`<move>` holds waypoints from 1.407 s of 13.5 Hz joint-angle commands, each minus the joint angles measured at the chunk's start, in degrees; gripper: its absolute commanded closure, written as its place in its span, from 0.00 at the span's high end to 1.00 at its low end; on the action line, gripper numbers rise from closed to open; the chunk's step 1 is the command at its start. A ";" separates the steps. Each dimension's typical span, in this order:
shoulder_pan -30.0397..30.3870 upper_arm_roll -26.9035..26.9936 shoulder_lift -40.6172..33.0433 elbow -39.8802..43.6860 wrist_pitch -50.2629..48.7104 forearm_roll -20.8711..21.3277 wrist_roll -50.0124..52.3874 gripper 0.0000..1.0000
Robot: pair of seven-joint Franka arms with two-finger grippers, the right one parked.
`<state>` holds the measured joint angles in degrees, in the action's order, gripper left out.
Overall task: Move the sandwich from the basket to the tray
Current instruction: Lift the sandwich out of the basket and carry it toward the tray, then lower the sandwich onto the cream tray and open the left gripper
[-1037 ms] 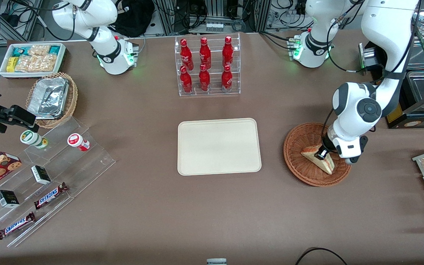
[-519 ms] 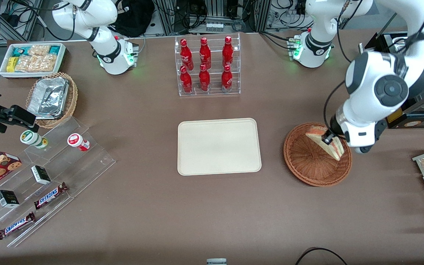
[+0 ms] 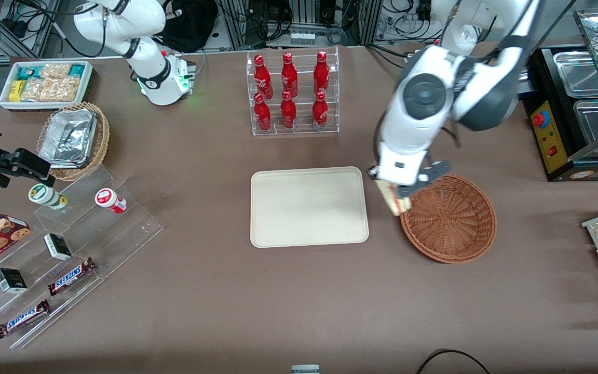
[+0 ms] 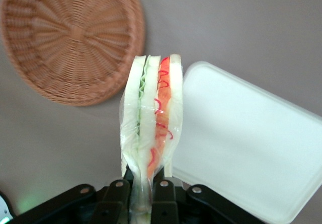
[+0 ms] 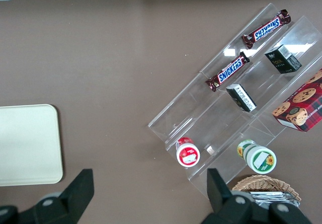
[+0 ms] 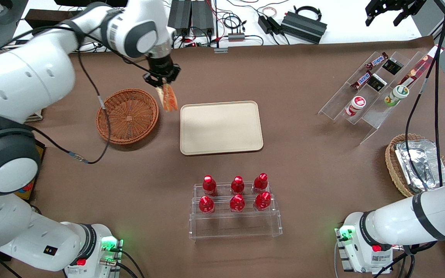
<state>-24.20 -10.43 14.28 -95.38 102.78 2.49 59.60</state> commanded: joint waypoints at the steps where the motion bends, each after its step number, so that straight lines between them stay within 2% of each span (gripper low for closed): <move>1: -4.43 0.50 4.86 3.62 -0.05 0.50 -6.50 0.08; 8: -12.79 0.32 15.94 3.71 15.23 0.67 -5.98 0.09; 12: -13.24 0.32 21.04 3.71 23.94 0.67 -5.11 0.09; 16: -14.46 0.32 23.77 3.89 25.45 0.76 -5.02 0.10; 18: -14.47 0.32 24.21 3.98 26.24 1.02 -4.75 0.13; 19: -14.38 0.40 24.30 3.98 26.42 1.46 -5.88 0.20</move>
<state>-37.87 -10.50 37.58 -93.34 128.88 2.72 54.09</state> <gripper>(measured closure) 0.855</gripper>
